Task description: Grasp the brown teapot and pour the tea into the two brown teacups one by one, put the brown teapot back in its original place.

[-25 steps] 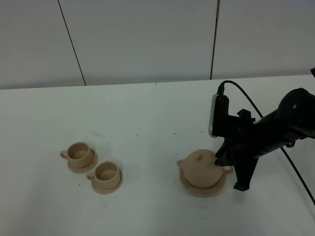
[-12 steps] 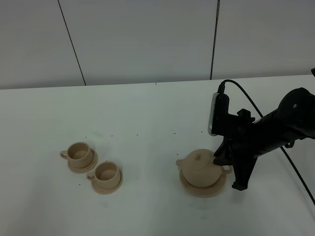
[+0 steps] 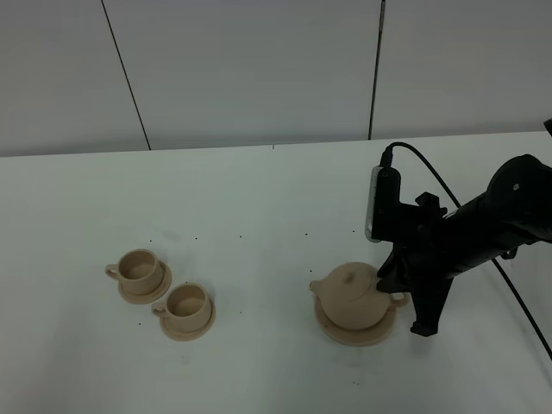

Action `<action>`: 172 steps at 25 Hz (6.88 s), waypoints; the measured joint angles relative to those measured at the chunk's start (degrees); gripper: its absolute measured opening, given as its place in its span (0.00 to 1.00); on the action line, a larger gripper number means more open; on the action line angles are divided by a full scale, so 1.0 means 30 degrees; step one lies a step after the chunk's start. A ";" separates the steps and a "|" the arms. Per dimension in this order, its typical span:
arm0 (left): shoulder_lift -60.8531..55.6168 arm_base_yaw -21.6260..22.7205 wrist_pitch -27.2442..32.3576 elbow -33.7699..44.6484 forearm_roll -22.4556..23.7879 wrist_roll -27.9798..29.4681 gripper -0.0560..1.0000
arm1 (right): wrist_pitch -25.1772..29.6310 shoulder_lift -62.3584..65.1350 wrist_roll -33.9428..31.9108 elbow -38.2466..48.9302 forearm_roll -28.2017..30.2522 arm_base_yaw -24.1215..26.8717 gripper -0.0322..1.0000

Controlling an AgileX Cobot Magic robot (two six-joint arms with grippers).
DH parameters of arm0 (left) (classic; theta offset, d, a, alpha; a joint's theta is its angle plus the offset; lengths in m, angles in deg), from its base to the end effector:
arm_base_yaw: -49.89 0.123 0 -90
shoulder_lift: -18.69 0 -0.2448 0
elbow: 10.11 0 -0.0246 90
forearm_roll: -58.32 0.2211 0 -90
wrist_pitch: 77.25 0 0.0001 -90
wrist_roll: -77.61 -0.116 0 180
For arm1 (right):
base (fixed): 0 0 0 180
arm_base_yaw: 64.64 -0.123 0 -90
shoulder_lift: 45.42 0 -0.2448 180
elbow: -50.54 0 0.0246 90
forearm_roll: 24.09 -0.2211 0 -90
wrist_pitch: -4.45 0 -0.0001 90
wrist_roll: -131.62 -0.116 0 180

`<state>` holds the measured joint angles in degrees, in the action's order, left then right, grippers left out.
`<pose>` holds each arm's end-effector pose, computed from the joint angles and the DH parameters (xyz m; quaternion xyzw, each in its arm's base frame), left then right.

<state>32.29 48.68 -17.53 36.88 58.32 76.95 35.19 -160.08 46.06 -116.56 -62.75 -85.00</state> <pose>0.0427 -0.0009 0.2519 0.0142 0.8673 -0.0024 0.4976 0.3088 0.1542 0.1327 -0.6474 0.7079 0.0684 0.2741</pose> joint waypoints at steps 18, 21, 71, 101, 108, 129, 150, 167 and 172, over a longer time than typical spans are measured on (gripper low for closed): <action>0.0000 0.0000 0.0000 0.0000 0.0000 0.0000 0.27 | -0.0051 -0.0433 0.0048 0.0000 0.0543 0.0017 0.13; 0.0000 0.0000 0.0000 0.0000 0.0000 0.0000 0.27 | -0.0078 -0.0502 0.0048 0.0000 0.0562 0.0017 0.16; 0.0000 0.0000 0.0000 0.0000 0.0000 0.0000 0.27 | -0.0165 -0.0619 0.0492 0.0000 0.1476 0.0017 0.26; 0.0000 0.0000 0.0000 0.0000 0.0000 0.0000 0.27 | -0.0141 -0.0908 0.0710 0.0000 0.1453 -0.0001 0.26; 0.0000 0.0000 0.0000 0.0000 0.0000 0.0000 0.27 | -0.0141 -0.0908 0.0710 0.0000 0.1453 -0.0001 0.26; 0.0000 0.0000 0.0000 0.0000 0.0000 0.0000 0.27 | 0.0041 -0.0955 0.0729 -0.0353 0.1395 -0.0001 0.26; 0.0000 0.0000 0.0000 0.0000 0.0000 0.0000 0.27 | 0.0562 -0.0973 -0.0508 -0.0895 0.1889 -0.0001 0.26; 0.0000 0.0000 0.0000 0.0000 0.0000 0.0000 0.27 | 0.0584 -0.0973 -0.0600 -0.0895 0.2301 -0.0001 0.26; 0.0000 0.0000 0.0000 0.0000 0.0000 0.0000 0.27 | 0.0652 -0.0973 -0.0600 -0.0895 0.2378 -0.0001 0.26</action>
<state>32.29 48.68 -17.53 36.88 58.32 76.95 37.15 -163.00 44.26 -119.24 -55.61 -85.00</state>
